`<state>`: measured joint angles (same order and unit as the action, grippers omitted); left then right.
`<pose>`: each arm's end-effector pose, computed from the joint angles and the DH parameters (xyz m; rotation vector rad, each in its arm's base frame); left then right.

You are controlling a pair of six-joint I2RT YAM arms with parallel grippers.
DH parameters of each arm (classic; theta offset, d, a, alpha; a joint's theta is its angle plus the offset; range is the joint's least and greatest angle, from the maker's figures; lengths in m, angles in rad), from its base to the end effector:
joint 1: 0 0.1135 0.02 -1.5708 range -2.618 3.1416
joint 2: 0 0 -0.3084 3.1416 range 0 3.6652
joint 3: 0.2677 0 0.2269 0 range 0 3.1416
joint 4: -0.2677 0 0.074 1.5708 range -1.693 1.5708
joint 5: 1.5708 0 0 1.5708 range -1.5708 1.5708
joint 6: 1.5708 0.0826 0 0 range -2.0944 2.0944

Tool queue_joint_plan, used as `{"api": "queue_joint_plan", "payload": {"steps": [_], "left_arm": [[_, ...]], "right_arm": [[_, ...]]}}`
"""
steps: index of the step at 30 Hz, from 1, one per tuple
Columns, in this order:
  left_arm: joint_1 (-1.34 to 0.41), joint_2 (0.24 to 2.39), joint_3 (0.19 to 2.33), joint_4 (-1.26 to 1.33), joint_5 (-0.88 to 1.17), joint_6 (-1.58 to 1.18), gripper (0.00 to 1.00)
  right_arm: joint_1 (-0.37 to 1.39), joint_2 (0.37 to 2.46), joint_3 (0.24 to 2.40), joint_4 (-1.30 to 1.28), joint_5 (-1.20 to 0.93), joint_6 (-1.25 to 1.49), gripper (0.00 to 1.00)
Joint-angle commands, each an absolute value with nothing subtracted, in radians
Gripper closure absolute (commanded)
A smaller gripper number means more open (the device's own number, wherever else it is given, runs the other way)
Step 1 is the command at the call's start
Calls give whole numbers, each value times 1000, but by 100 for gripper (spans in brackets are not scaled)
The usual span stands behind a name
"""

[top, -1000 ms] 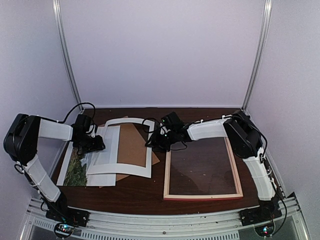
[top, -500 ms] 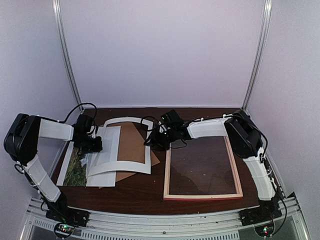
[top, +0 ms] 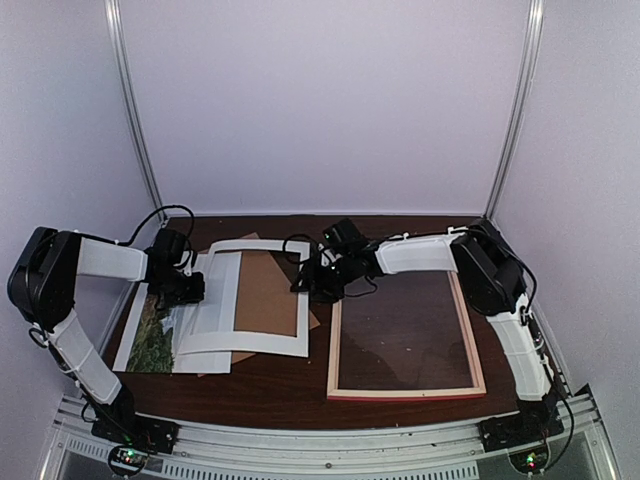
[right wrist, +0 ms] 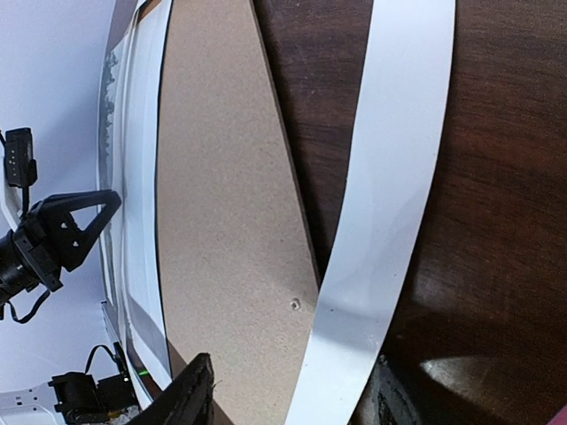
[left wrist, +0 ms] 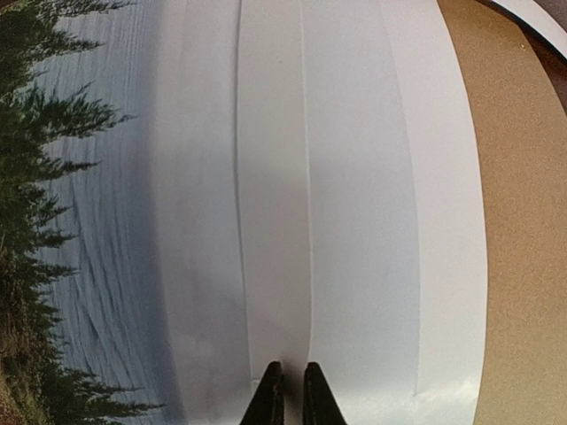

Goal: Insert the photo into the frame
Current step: Pick up the mat board from the backboard.

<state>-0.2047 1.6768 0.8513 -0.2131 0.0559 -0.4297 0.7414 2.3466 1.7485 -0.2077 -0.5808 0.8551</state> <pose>0.3168 -0.0705 0.1652 -0.2761 2.6232 -0.2943 0.3748 0.4046 0.1568 -0.1701 2.7057 1.3369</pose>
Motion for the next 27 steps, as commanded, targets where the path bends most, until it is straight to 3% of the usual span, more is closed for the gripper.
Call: {"api": "queue_joint_plan", "payload": {"steps": [1,12,27], "left_arm": [[-220,1698,814,-270,130,-455,94],[-219,1686,794,-240,144,-475,97],[-219,1646,763,-181,236,-529,98]], "right_arm": [[731,2269,1749,-272,-521,787,39],[728,2239,1752,-376,-447,704,32],[727,2263,1754,-368,-472,705,32]]}}
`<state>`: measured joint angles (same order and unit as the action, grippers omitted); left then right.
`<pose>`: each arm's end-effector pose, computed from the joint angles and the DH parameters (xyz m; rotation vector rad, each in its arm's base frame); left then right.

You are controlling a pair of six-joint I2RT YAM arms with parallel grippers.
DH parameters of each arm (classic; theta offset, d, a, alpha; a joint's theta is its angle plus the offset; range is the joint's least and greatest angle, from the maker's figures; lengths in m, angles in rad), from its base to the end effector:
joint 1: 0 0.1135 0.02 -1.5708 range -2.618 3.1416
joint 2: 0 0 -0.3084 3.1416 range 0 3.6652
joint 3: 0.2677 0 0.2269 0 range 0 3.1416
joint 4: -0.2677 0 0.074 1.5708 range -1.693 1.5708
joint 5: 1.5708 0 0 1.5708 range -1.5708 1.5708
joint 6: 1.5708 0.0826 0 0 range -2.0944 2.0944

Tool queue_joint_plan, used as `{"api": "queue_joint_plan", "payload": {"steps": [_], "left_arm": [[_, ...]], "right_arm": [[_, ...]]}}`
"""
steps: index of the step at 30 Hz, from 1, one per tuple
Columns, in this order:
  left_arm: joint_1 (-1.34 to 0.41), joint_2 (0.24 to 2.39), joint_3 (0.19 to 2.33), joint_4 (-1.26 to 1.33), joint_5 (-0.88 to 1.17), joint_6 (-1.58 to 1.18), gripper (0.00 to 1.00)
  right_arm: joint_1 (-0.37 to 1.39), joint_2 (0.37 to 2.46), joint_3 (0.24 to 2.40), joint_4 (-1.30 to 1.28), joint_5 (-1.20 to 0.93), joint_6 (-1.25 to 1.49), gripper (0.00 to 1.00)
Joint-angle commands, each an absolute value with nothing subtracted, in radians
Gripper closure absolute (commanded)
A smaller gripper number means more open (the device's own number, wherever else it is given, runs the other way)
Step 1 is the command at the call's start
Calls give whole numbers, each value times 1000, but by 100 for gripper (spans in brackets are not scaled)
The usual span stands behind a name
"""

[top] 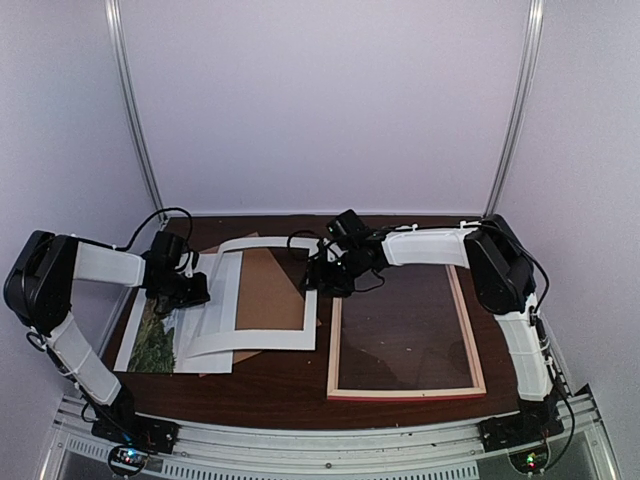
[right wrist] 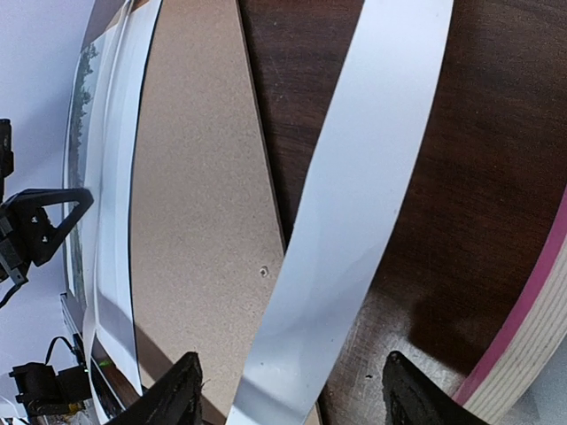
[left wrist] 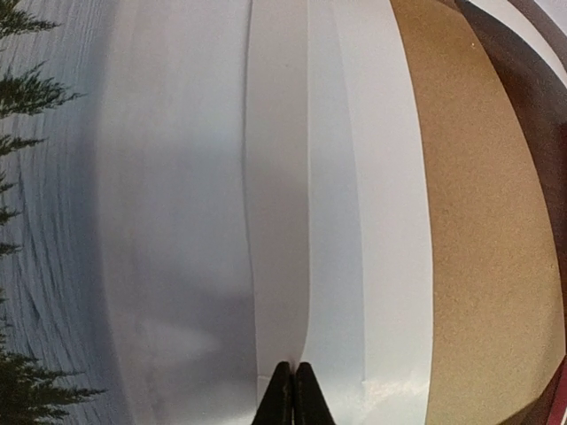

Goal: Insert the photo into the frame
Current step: Pick up the mat board from the backboard.

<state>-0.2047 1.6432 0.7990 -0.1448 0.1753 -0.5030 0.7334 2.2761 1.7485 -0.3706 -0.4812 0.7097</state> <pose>0.3083 -0.0787 0.1676 -0.3203 2.5944 -0.4865 0.3688 0.3838 0.1749 -0.2658 2.7198 1.1303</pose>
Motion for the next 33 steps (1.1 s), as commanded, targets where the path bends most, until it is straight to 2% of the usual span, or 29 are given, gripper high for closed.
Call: {"api": "queue_joint_plan", "payload": {"steps": [1,5,12,18,22,27,33], "left_arm": [[-219,1646,762,-179,234,-529,98],[-219,1650,751,-165,233,-534,98],[-219,1665,734,-149,210,-535,98],[-219,1671,730,-144,203,-535,97],[-220,1670,730,-144,202,-533,93],[-220,1659,728,-148,205,-526,81],[-220,1619,742,-173,212,-510,56]], "right_arm": [[727,2261,1750,-359,-477,707,33],[726,2257,1731,-315,-501,731,39],[715,2245,1688,-217,-550,790,63],[707,2224,1676,-210,-547,787,74],[704,2216,1671,-211,-548,786,79],[700,2205,1670,-220,-549,778,86],[695,2177,1665,-238,-560,761,99]]}}
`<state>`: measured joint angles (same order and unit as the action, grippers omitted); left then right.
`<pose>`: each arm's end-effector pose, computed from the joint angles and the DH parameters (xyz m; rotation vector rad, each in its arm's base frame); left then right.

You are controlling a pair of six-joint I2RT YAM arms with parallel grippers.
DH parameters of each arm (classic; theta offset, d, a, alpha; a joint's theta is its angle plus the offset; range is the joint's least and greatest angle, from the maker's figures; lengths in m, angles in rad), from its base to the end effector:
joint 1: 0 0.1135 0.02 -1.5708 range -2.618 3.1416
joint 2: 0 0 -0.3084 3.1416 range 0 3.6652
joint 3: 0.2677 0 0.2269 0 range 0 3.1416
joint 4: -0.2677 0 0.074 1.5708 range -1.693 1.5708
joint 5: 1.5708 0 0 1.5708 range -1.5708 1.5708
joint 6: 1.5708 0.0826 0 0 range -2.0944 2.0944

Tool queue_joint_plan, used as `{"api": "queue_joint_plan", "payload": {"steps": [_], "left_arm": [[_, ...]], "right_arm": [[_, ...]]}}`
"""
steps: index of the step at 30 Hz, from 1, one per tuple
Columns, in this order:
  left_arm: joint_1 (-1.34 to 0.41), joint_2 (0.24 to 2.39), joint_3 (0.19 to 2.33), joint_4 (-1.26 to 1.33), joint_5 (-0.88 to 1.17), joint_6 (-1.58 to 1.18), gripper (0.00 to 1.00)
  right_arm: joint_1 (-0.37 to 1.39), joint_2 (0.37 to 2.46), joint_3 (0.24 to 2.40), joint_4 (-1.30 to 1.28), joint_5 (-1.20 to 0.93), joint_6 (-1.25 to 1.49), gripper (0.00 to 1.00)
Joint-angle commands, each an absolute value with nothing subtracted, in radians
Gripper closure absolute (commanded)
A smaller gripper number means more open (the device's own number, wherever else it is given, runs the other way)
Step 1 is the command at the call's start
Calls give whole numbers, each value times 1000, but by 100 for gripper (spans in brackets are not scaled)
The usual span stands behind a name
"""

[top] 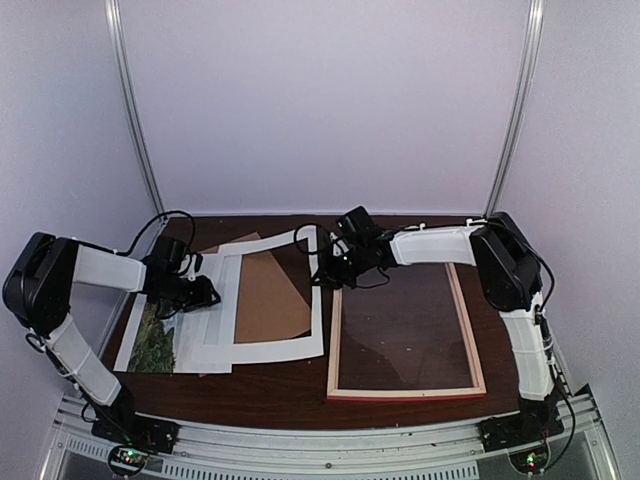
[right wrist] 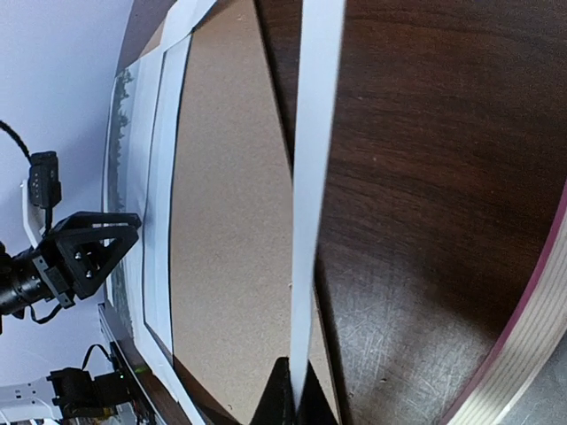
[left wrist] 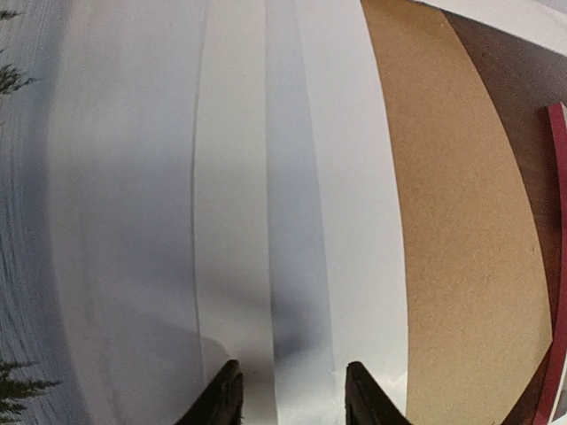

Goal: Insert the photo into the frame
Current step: Pick up the mat board from the backboard, then place the mat board on the glass panel.

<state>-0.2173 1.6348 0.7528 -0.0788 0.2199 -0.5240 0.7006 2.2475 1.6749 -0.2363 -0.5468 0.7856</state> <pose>0.3025 -0.0852 0.1638 -0.3072 2.5777 -0.5628 0.3770 0.3741 0.1812 -0.1849 2.6617 1.2660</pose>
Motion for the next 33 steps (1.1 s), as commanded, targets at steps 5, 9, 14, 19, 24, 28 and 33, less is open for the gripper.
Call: {"api": "queue_joint_plan", "payload": {"steps": [5,9,14,19,24,28,33], "left_arm": [[-220,1555,753,-205,210,-492,43],[-220,1483,755,-233,204,-480,33],[-222,1409,764,-271,201,-466,29],[-247,1360,767,-273,200,-466,27],[-311,1364,811,-310,157,-454,25],[-372,1374,852,-335,110,-445,23],[-405,1393,885,-342,113,-450,21]], "right_arm": [[687,2111,1643,-271,-570,733,100],[673,2028,1593,-304,-589,707,100],[633,1873,1479,-389,-603,655,100],[553,1673,1353,-601,-546,533,100],[406,1469,1194,-750,-486,445,100],[312,1394,1131,-858,-421,360,100],[249,1380,1089,-915,-335,287,100]]}}
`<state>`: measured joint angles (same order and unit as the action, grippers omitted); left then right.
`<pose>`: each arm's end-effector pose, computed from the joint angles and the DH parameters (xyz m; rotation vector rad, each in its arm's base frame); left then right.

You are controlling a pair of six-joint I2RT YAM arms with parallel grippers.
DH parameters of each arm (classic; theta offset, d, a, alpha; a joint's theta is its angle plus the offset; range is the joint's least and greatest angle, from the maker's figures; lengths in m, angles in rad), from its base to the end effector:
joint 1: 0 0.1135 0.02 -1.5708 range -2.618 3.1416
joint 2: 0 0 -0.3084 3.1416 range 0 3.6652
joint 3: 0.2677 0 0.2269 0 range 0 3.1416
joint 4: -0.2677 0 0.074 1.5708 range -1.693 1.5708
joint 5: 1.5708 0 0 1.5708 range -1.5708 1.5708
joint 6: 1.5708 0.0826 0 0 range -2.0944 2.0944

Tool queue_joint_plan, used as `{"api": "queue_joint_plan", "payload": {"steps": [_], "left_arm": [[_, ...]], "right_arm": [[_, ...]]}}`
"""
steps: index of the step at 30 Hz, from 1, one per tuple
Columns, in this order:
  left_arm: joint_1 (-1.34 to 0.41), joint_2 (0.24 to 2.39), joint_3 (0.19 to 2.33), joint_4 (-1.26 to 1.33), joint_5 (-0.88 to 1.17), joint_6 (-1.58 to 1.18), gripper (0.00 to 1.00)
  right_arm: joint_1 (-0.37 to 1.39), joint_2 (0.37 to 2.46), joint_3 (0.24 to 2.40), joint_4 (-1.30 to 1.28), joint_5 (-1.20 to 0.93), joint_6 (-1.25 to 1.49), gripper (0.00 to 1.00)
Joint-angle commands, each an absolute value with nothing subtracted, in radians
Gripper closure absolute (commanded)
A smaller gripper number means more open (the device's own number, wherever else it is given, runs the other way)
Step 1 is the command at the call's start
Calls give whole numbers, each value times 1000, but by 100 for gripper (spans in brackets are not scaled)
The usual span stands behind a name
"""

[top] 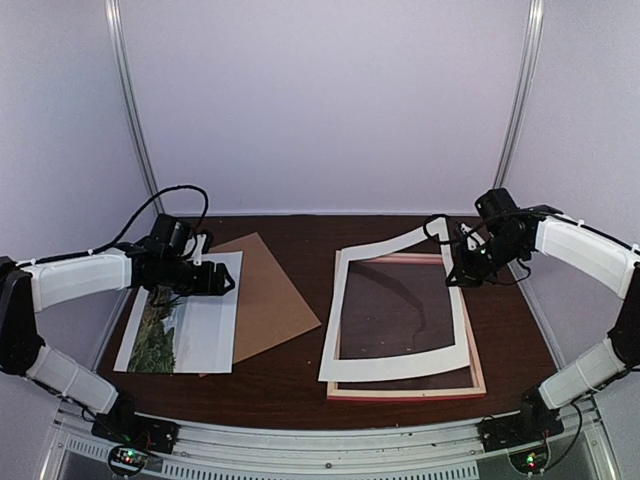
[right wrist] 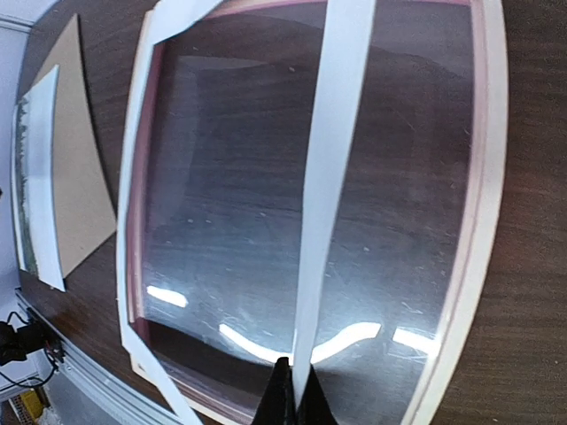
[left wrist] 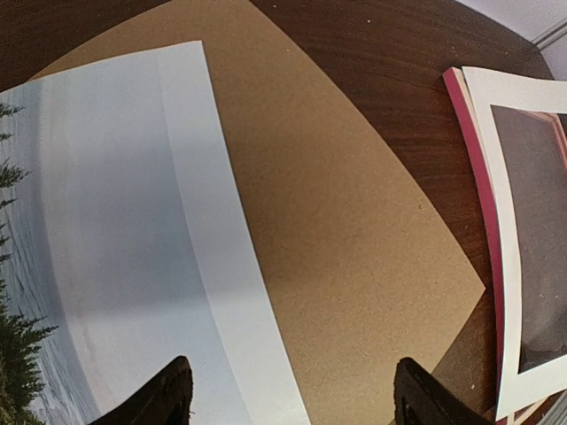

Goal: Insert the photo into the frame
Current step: Place the mat board on the glass panel.

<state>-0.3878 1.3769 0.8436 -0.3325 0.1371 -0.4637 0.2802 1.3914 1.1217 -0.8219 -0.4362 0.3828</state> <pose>0.2554 -0.1165 0.2379 -0.0318 2.5021 -0.5365 0.2407 0.1056 0.2844 -0.0076 2.7277 0.7873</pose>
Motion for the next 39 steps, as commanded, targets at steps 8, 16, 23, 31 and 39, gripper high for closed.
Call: {"api": "queue_joint_plan", "payload": {"steps": [8,16,23,31,39], "left_arm": [[-423,1408,893,-349,106,-448,20],[-426,1410,897,-350,101,-448,20],[-428,1416,897,-353,100,-452,20],[-428,1422,901,-353,99,-454,20],[-428,1438,907,-353,99,-457,20]], "right_arm": [[222,1452,1081,-924,-290,231,100],[221,1538,1087,-840,-334,236,100],[209,1555,1107,-833,-305,230,100],[166,1543,1078,-791,-323,253,100],[161,1557,1045,-735,-384,273,100]]}}
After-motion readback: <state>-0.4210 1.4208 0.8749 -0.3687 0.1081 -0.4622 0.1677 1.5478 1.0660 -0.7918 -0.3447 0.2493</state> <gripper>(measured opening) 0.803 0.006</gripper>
